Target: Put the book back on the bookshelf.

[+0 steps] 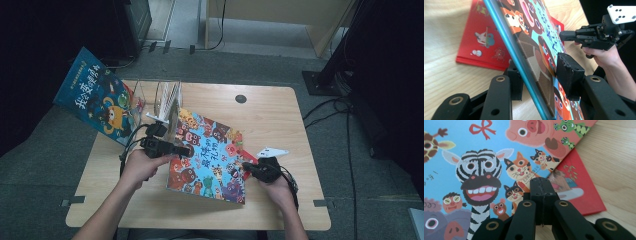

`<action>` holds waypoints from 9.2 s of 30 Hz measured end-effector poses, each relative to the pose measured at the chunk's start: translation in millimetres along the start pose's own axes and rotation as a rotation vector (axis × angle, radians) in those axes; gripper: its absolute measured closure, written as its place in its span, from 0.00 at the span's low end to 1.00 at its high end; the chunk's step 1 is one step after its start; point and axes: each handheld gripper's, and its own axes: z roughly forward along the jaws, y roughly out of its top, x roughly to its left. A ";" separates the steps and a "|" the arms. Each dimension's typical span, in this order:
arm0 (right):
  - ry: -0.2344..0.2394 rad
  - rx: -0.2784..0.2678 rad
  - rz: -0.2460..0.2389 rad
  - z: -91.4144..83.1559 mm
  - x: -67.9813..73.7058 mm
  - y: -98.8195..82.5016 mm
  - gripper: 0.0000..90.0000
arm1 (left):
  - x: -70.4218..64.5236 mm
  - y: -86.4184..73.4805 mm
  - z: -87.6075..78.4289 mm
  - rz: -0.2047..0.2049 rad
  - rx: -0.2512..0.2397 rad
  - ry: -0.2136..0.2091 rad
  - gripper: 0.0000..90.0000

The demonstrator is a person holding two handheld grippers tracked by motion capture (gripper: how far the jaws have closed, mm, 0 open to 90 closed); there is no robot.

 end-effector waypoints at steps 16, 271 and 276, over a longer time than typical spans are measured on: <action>0.012 -0.041 -0.092 26.6 33.5 10.9 1.00 | -22.7 55.2 -19.2 0.043 0.144 0.036 0.80; -0.130 -0.055 -0.020 12.1 -6.3 -5.5 0.93 | 61.0 -58.6 35.8 0.020 -0.038 0.167 0.85; -0.127 -0.059 -0.022 13.8 3.7 -7.6 0.93 | 57.6 -57.1 48.9 0.034 -0.024 0.159 0.85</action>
